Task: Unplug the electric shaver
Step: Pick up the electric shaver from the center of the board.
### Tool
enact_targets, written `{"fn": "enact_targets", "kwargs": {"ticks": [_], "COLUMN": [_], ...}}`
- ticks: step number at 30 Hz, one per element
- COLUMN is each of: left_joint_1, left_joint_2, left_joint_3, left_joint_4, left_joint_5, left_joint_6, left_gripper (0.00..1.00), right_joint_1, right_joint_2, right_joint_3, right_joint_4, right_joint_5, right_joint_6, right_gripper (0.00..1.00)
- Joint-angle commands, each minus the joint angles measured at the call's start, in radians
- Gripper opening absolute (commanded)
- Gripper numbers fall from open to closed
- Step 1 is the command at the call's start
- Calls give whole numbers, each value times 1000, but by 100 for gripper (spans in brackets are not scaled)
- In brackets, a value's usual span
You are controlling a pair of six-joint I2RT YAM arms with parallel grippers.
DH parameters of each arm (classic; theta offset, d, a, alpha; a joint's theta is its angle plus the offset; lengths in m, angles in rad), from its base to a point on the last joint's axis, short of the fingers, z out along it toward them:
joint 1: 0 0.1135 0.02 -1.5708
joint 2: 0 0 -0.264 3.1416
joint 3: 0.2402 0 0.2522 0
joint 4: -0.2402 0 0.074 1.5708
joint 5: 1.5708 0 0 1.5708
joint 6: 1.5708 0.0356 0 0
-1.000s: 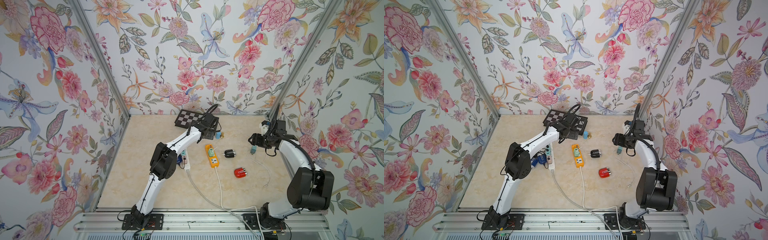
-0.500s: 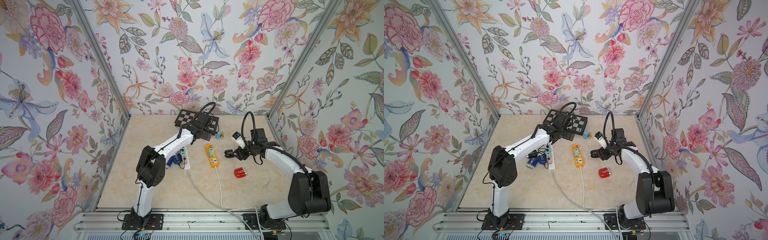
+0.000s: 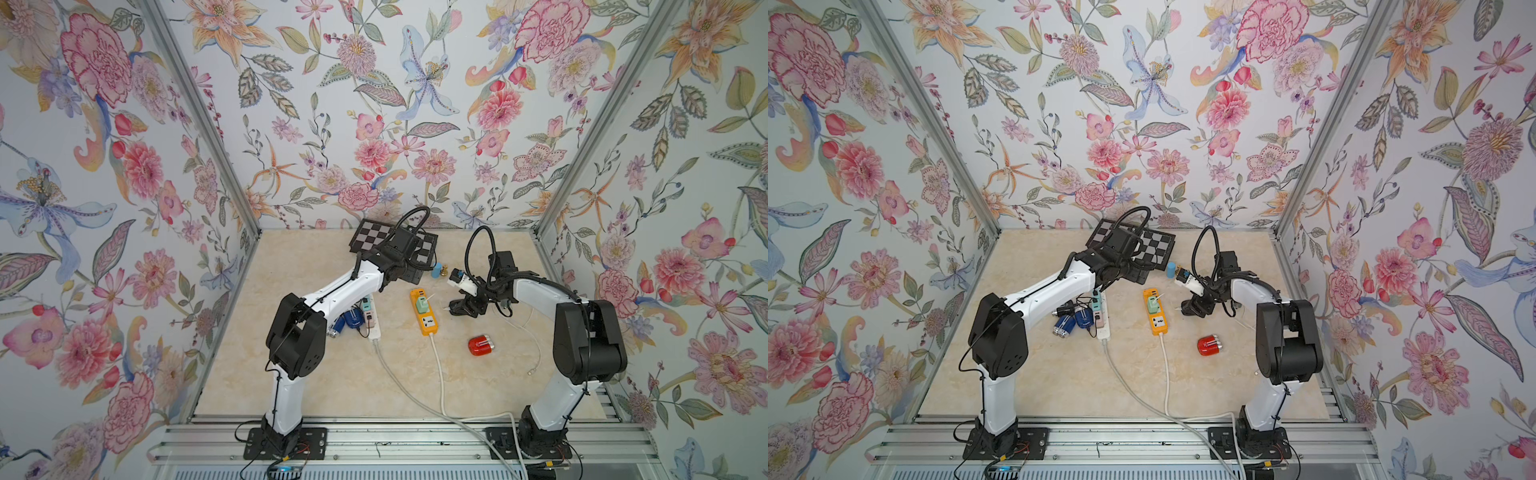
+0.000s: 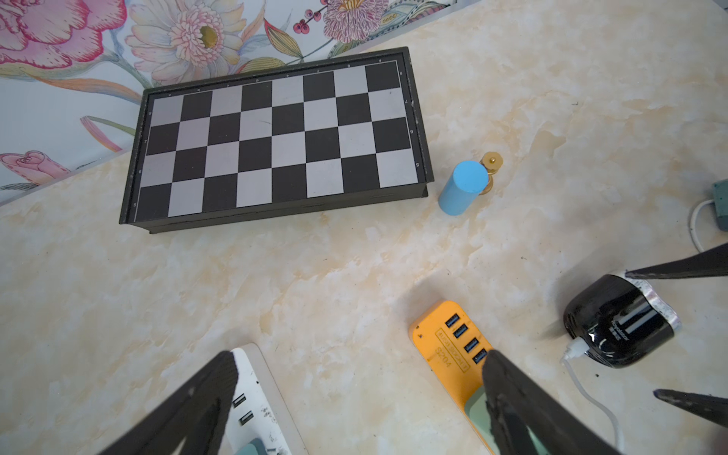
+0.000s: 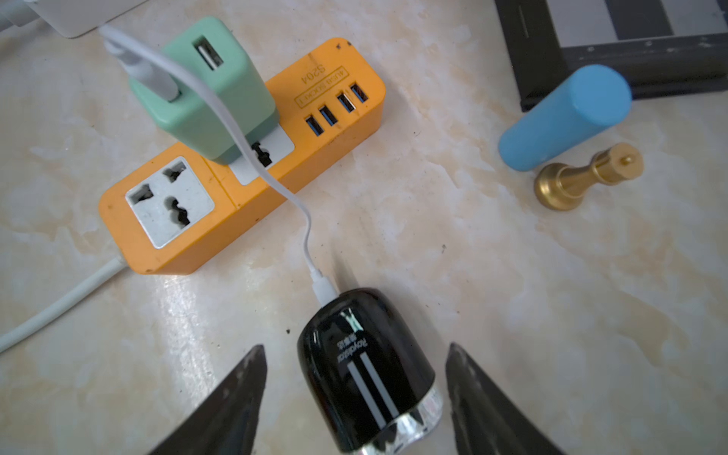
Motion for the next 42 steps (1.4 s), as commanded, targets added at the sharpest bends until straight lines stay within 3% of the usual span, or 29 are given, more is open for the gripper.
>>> {"fn": "enact_targets", "kwargs": {"ticks": [1,19,31,37,42], "left_joint_1": [4,18,27,31,33], "left_joint_2": [-54,-67,-81,-84,-94], "left_joint_3": [-17,-39,-80,-86,-96], "left_joint_4": [30,42,86,101,109], "left_joint_5": [19,24,47,55,59], "left_joint_6": [26,62,64,62,60], "left_gripper": [99,99,99,99,99], "right_joint_1": [-3,-3,-4,39,64], "right_joint_2": [29,108,89,82,96], "right_joint_3": [58,67,-4,-22,-35], "right_joint_4": [-63,-146,-144,-100,-62], "right_joint_5": [-77,-16,73,190,249], "right_joint_6": [-113,-149,-120,-66,-27], "right_gripper": [74,77,71,70,76]}}
